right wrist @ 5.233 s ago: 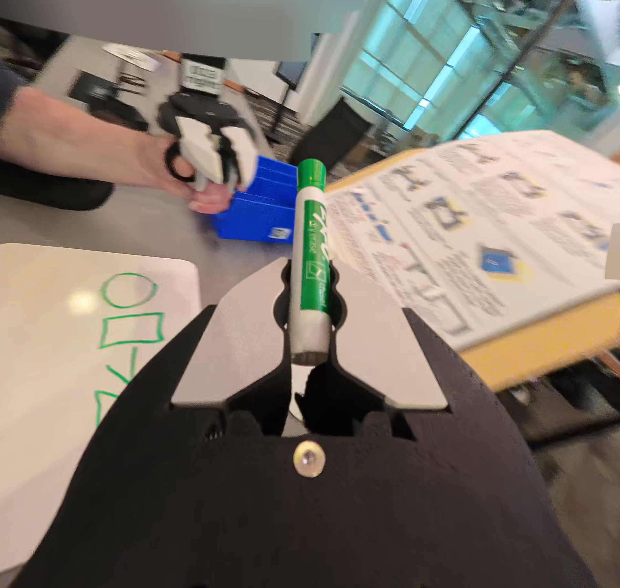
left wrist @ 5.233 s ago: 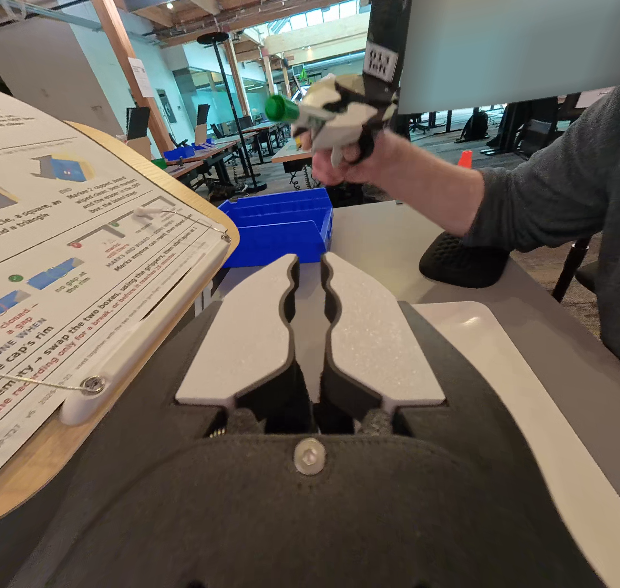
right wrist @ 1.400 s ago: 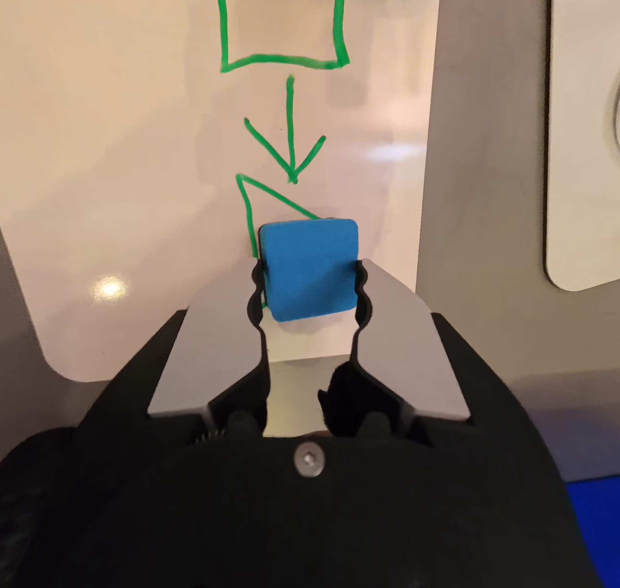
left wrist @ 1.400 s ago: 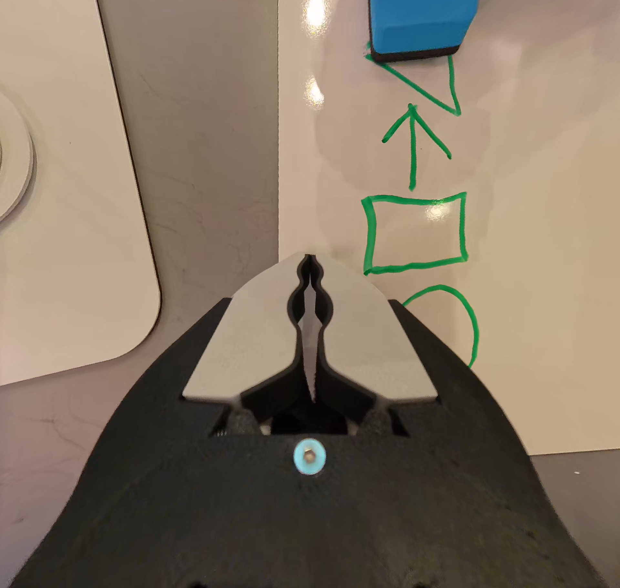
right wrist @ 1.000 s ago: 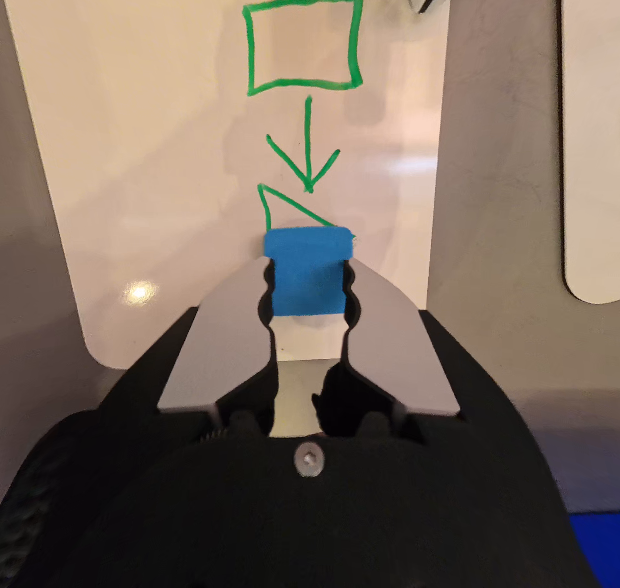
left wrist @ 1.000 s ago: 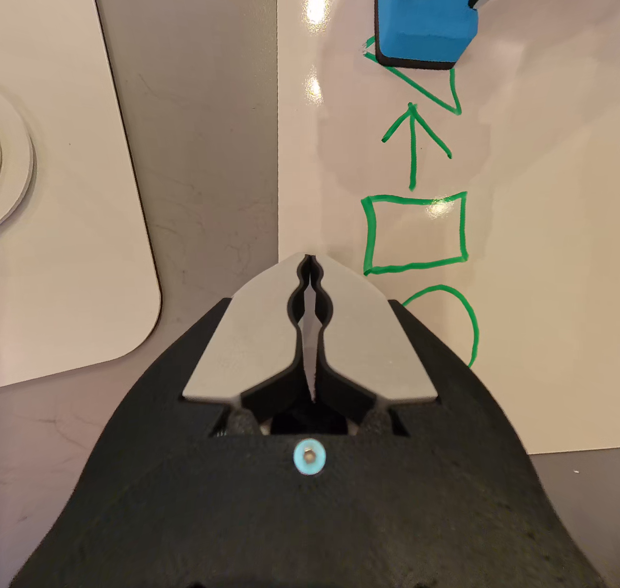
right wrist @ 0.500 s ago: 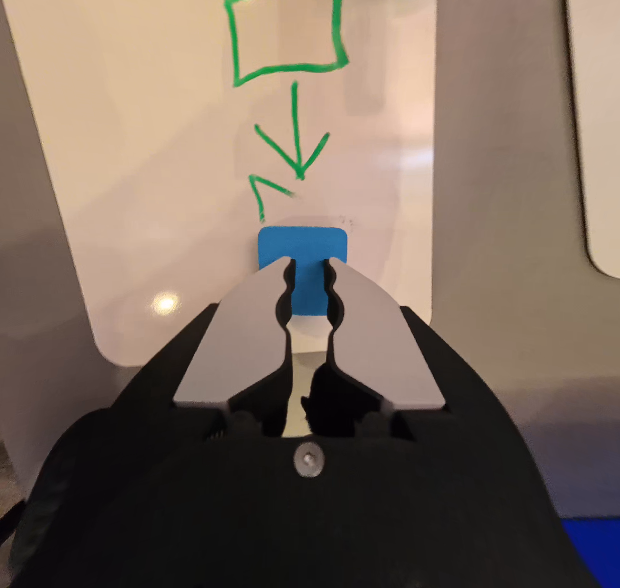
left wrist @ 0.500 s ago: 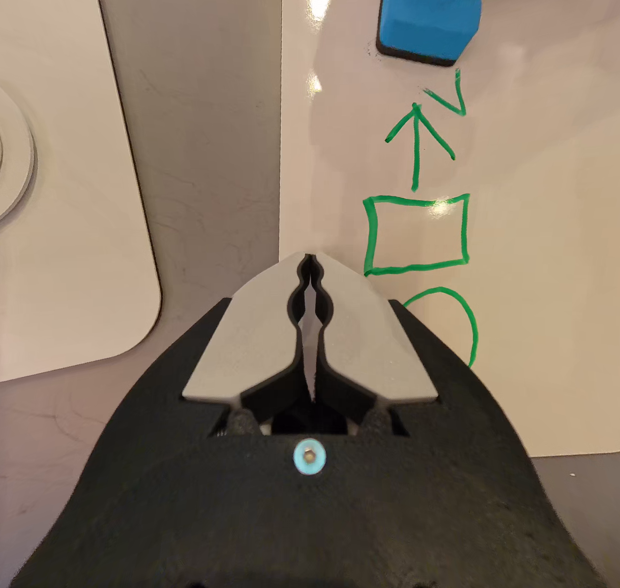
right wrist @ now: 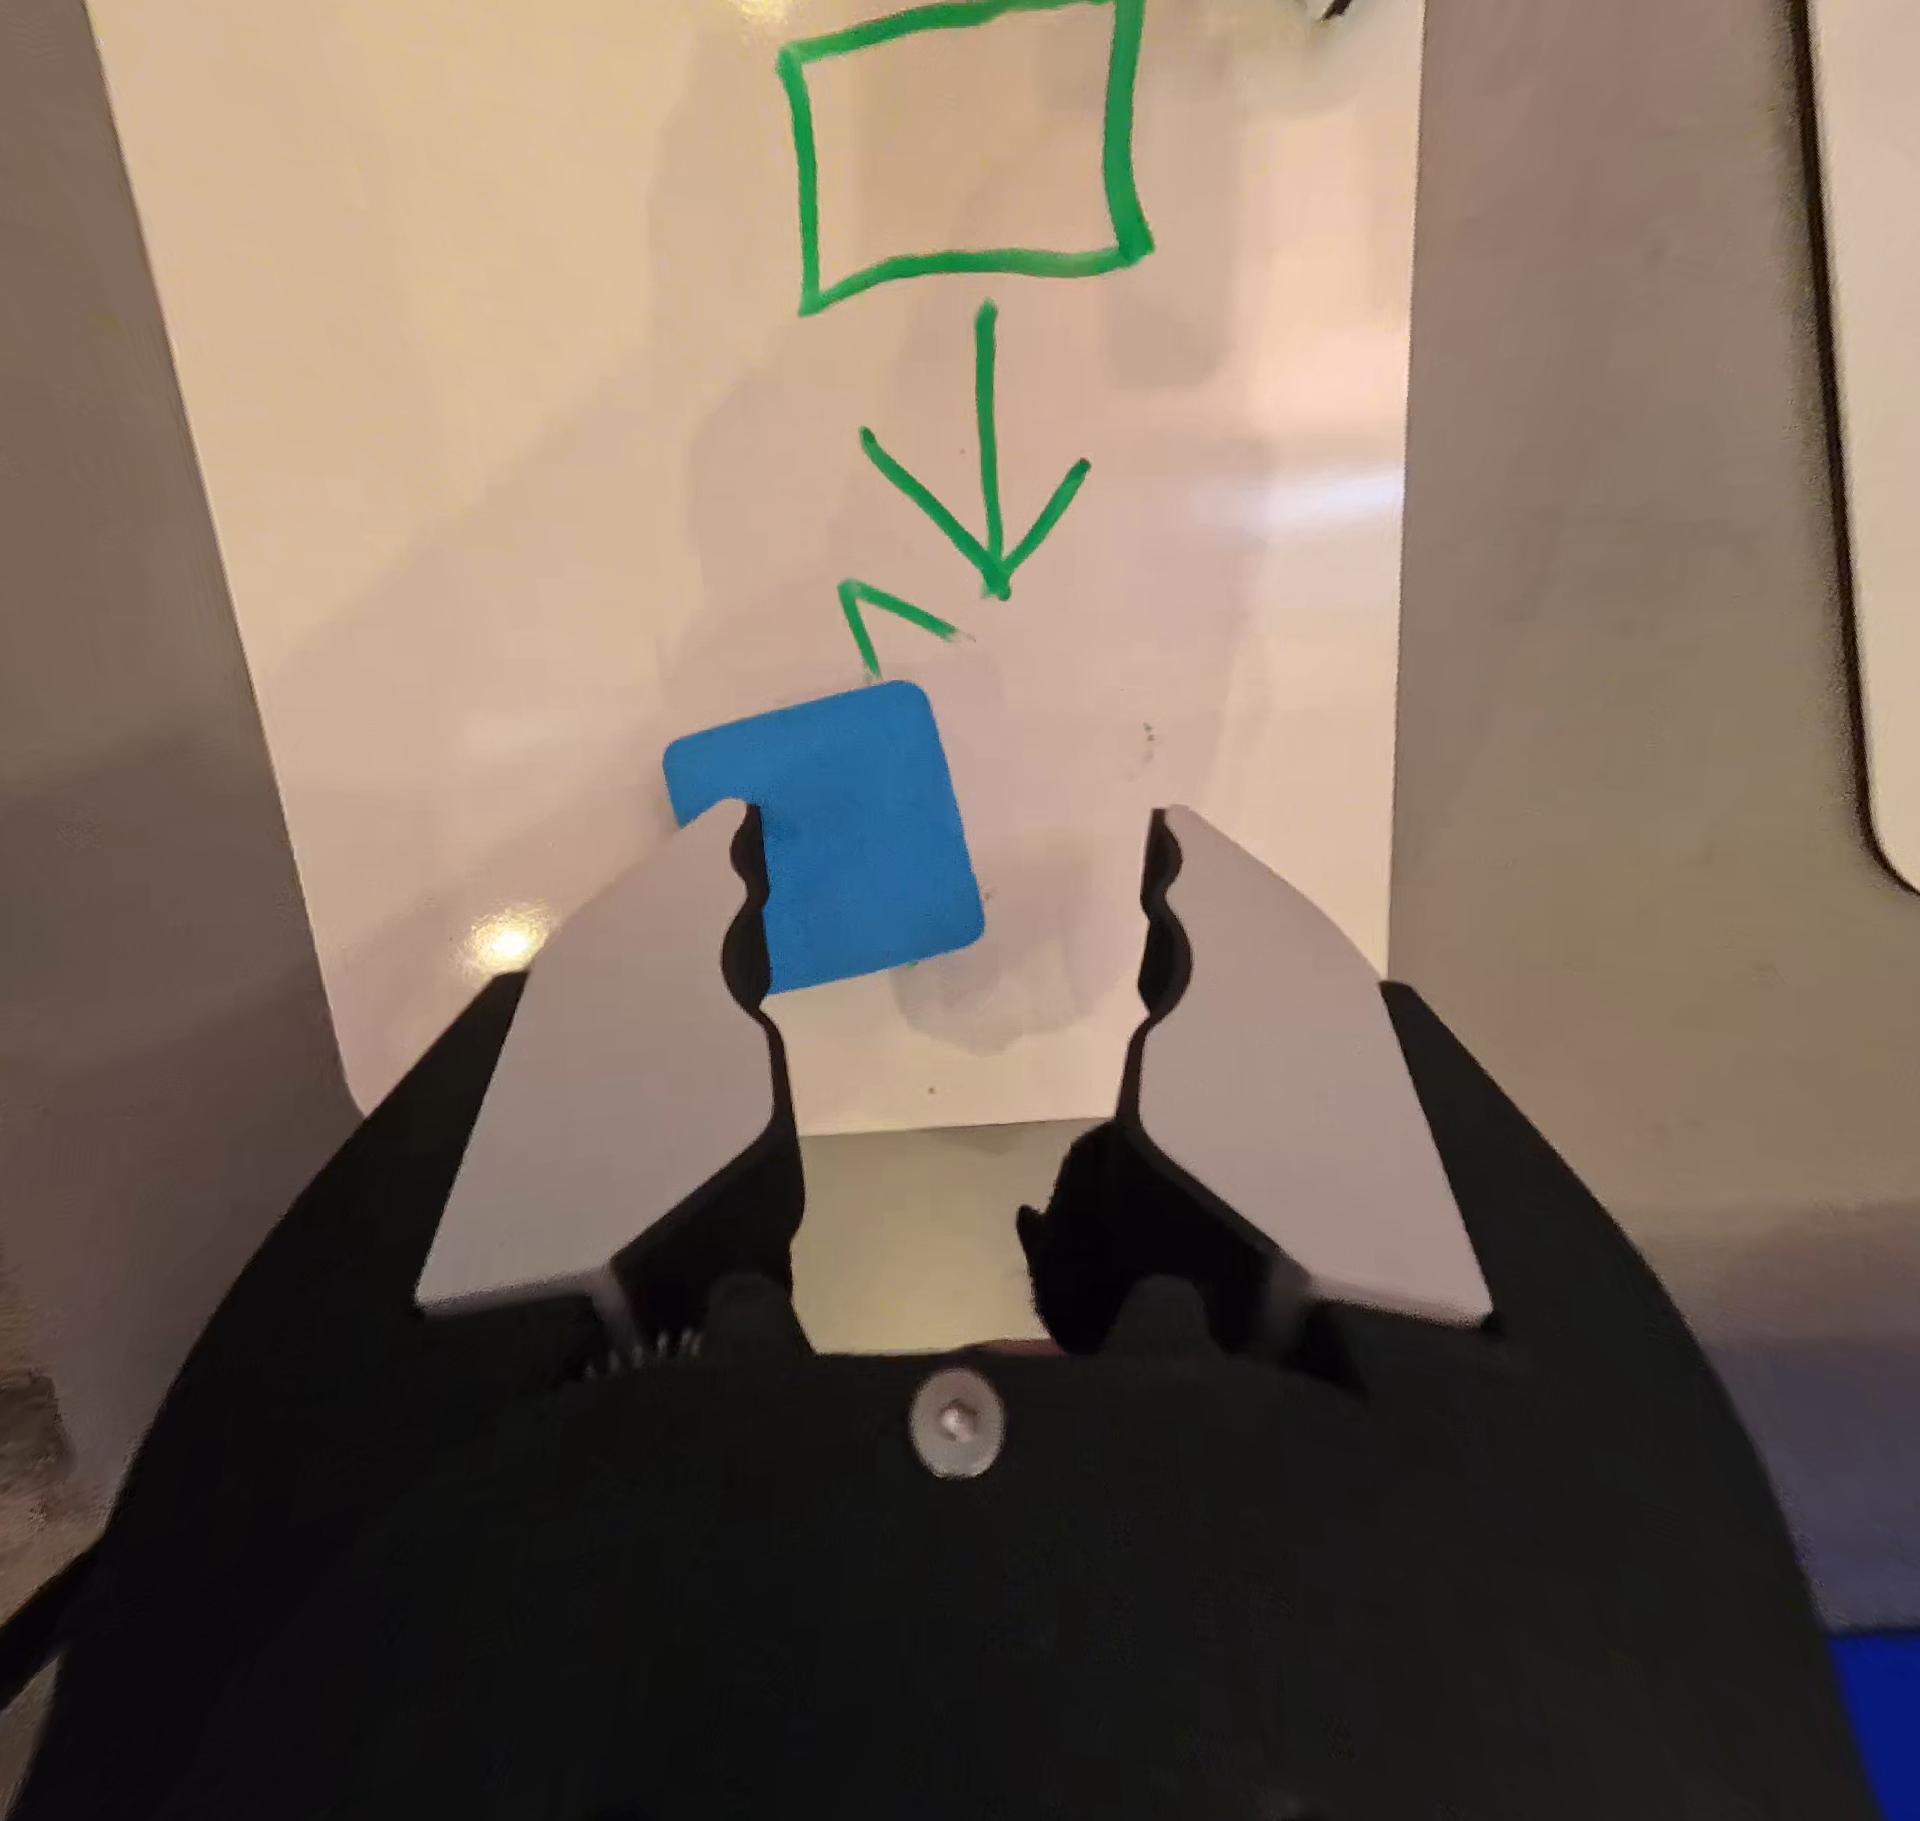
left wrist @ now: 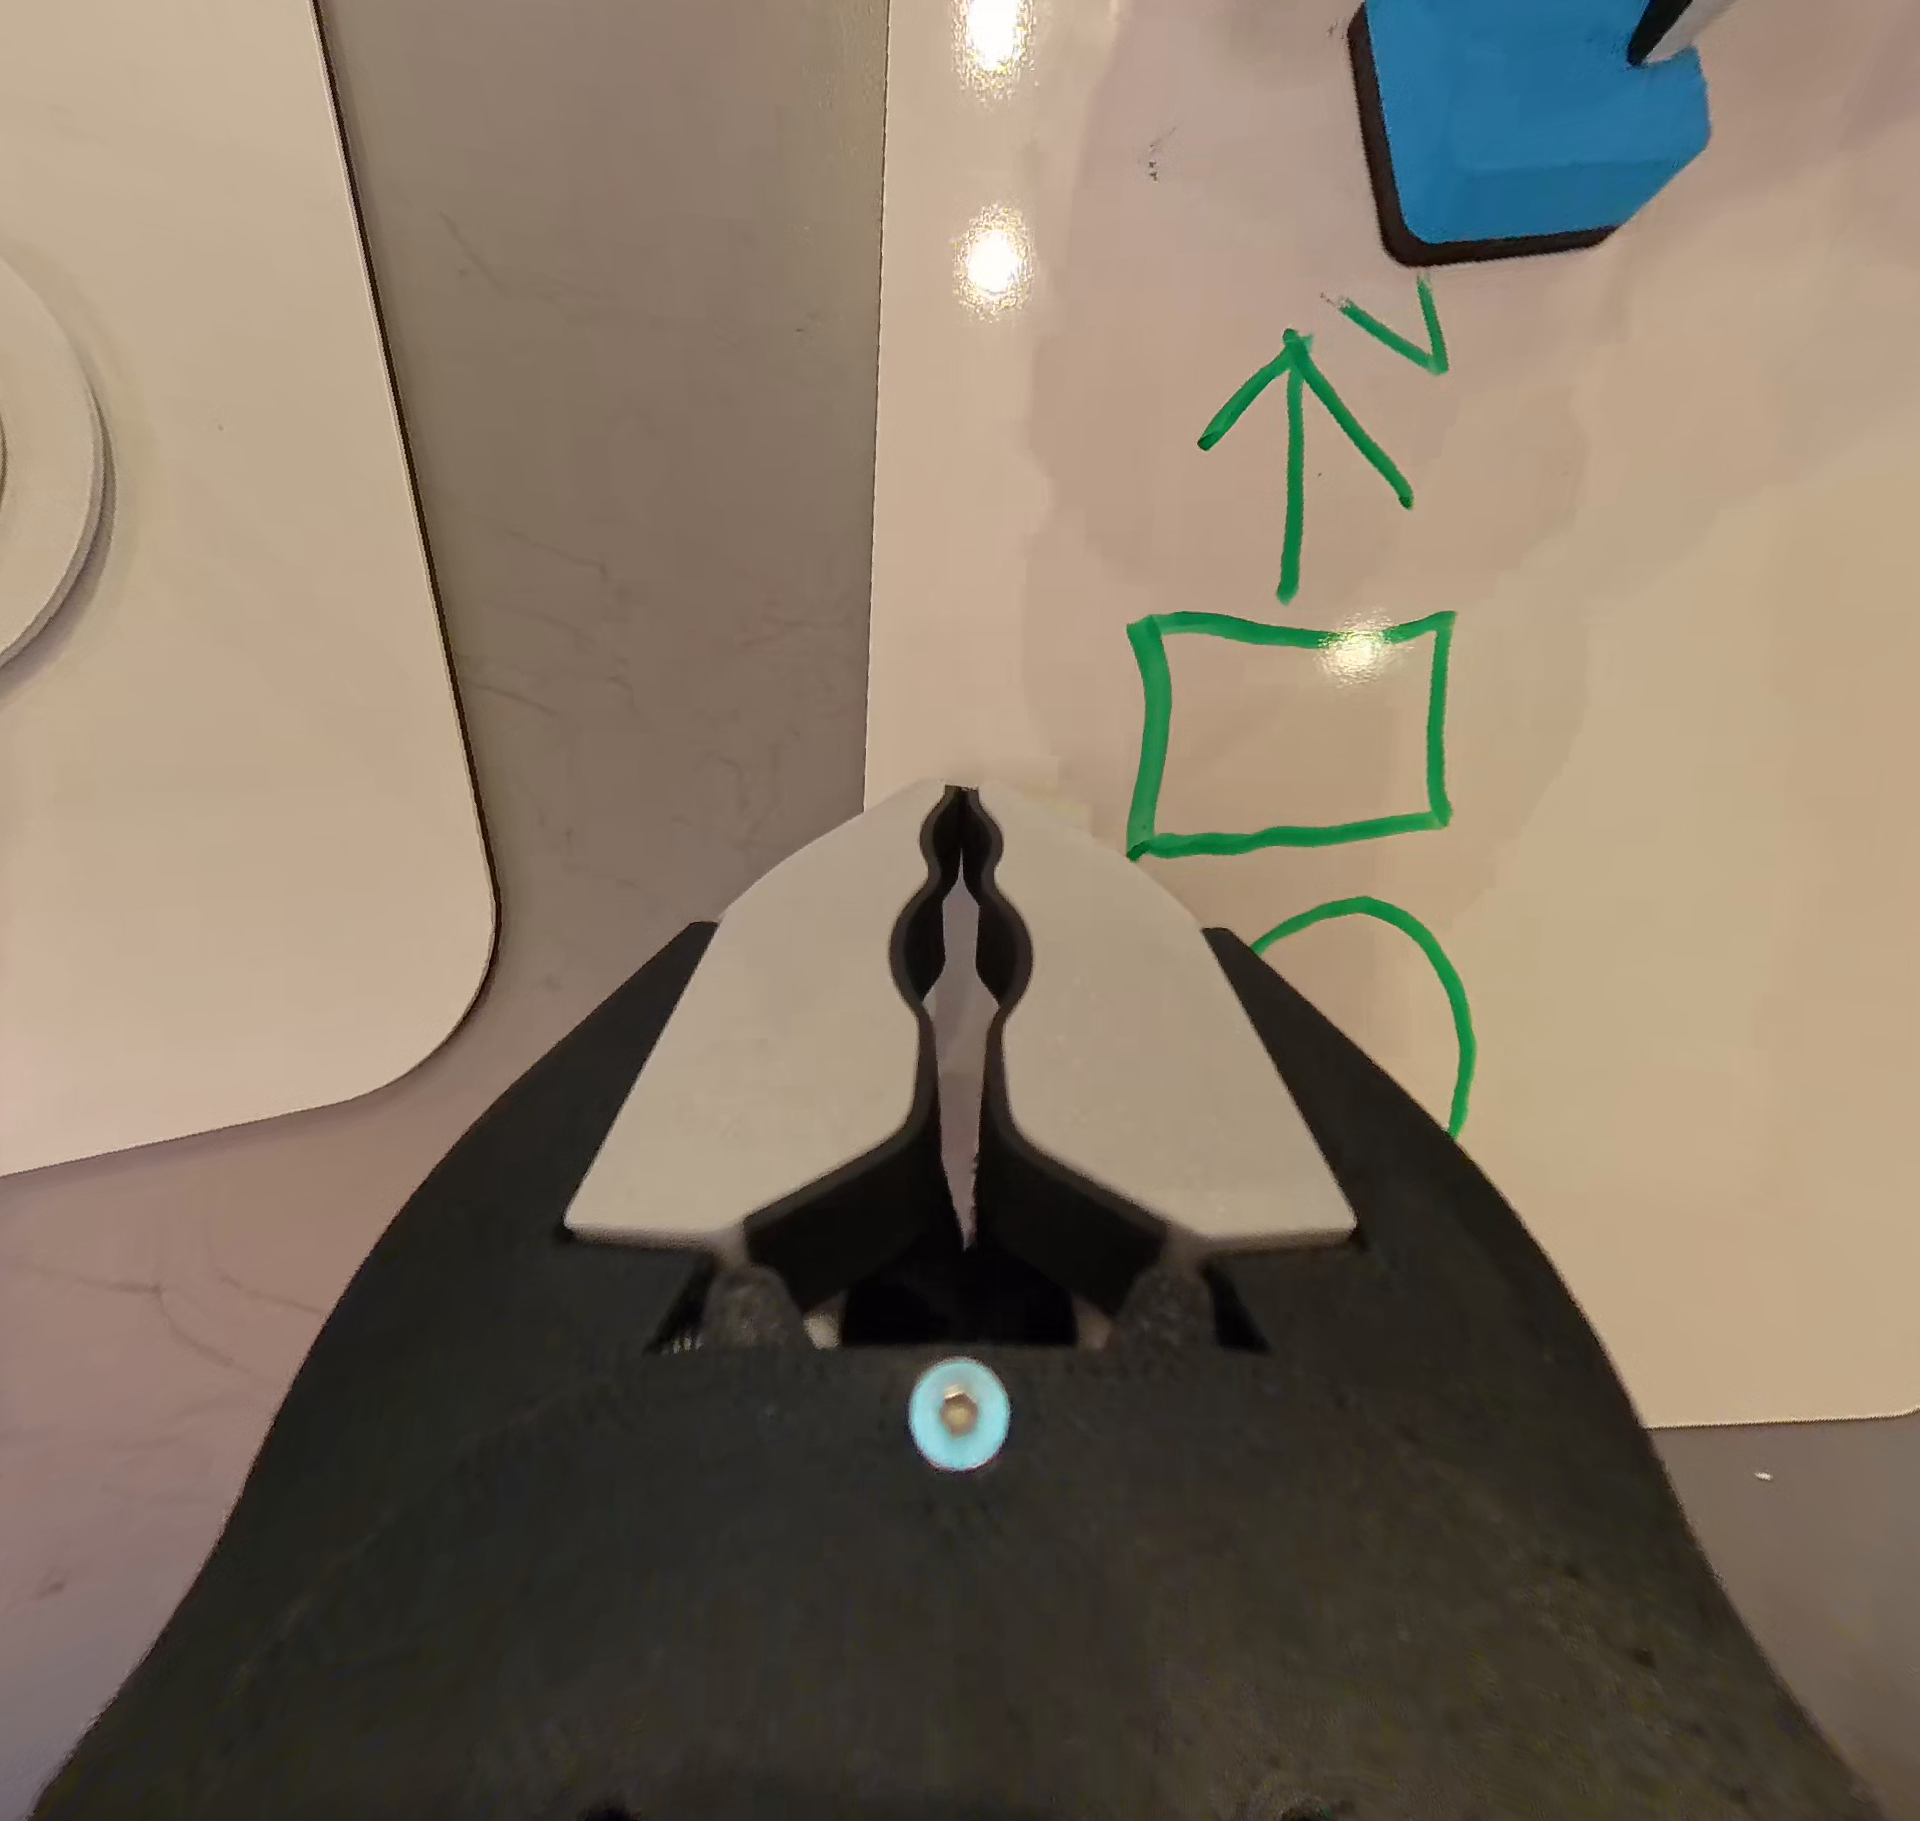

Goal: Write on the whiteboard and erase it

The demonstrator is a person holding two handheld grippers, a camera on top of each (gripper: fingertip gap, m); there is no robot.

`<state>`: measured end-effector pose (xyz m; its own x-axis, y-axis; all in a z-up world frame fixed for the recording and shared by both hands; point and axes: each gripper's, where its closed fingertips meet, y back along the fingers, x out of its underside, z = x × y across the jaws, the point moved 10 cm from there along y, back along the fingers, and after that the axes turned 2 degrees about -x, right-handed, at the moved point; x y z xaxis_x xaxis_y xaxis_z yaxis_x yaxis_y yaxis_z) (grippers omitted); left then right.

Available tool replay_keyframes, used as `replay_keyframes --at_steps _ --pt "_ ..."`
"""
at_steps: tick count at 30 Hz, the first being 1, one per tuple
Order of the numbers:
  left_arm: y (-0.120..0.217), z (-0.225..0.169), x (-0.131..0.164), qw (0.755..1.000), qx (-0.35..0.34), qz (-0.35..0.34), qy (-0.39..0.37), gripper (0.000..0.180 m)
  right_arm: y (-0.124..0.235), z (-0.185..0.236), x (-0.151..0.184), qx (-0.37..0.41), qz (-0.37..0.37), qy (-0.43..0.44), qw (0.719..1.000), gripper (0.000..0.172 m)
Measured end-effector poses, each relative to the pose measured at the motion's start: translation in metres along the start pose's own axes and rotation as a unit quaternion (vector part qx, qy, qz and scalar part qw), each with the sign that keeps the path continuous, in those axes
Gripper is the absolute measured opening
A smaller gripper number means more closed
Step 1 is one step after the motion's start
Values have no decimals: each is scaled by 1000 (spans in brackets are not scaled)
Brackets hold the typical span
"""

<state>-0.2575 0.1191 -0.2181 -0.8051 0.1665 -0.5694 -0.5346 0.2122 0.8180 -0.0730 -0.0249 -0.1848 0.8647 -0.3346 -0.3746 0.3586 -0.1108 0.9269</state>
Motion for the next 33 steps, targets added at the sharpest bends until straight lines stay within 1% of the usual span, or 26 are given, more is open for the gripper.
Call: replay_keyframes --at_steps 2,3,6,7,8,9,10,11,13,16,17,18,20,21,23,24,25,27,28,29,31,32,33 --pt "0 0 0 1000 -2 2 -2 1 3 3 1 7 6 15 1000 70" --pt "0 -1 -1 1000 -3 3 -2 1 4 5 1 -4 3 19 1000 68" --pt "0 0 0 1000 -1 2 -1 1 7 15 -1 -26 -1 52 998 70" --pt "0 0 0 1000 0 2 -1 1 5 17 -2 -35 3 59 998 69" --pt "0 0 -1 1000 0 1 -1 1 1 17 0 -26 27 65 997 69" --pt "0 0 -1 1000 0 1 -1 1 -4 16 2 -20 47 72 996 65" --pt "0 0 0 1000 0 0 -1 1 -7 15 3 -22 43 75 996 54" --pt "0 0 0 1000 0 0 -1 1 -8 14 2 -24 26 70 997 52" --pt "0 0 0 1000 -1 0 -1 1 -7 6 3 4 28 64 998 52" --pt "0 0 0 1000 -1 0 -1 1 -9 -13 1 29 7 18 999 51" --pt "0 0 0 1000 0 0 0 1 -12 -15 -4 17 -5 7 1000 51" --pt "0 0 0 1000 -1 -1 1 1 -16 -11 -10 8 -16 19 1000 51" --pt "0 0 1 1000 -1 -4 1 1 -16 5 -12 -10 2 47 999 51" --pt "0 0 1 1000 0 -5 2 1 -13 7 -6 -11 16 46 999 51" --pt "0 0 1 1000 3 -6 5 1 -6 -6 8 2 19 9 1000 51" --pt "0 1 1 1000 3 -6 5 1 -6 -16 9 12 18 -11 1000 51" --pt "-1 0 1 1000 2 -5 5 1 -8 -19 4 15 15 -10 1000 51" --pt "-1 0 1 1000 1 -7 7 1 -17 -9 -14 0 -1 17 1000 51" --pt "-1 0 1 1000 1 -9 8 1 -18 -1 -18 -10 0 34 999 51" --pt "-1 0 2 1000 1 -10 10 1 -16 3 -14 -15 15 42 999 51" --pt "-1 0 2 1000 1 -11 11 1 -6 -8 6 -6 38 14 999 51" --pt "-1 1 2 1000 3 -11 12 1 -4 -18 9 6 39 -10 999 51" --pt "-1 1 1 1000 4 -12 14 1 -7 -22 3 11 34 -11 999 51"
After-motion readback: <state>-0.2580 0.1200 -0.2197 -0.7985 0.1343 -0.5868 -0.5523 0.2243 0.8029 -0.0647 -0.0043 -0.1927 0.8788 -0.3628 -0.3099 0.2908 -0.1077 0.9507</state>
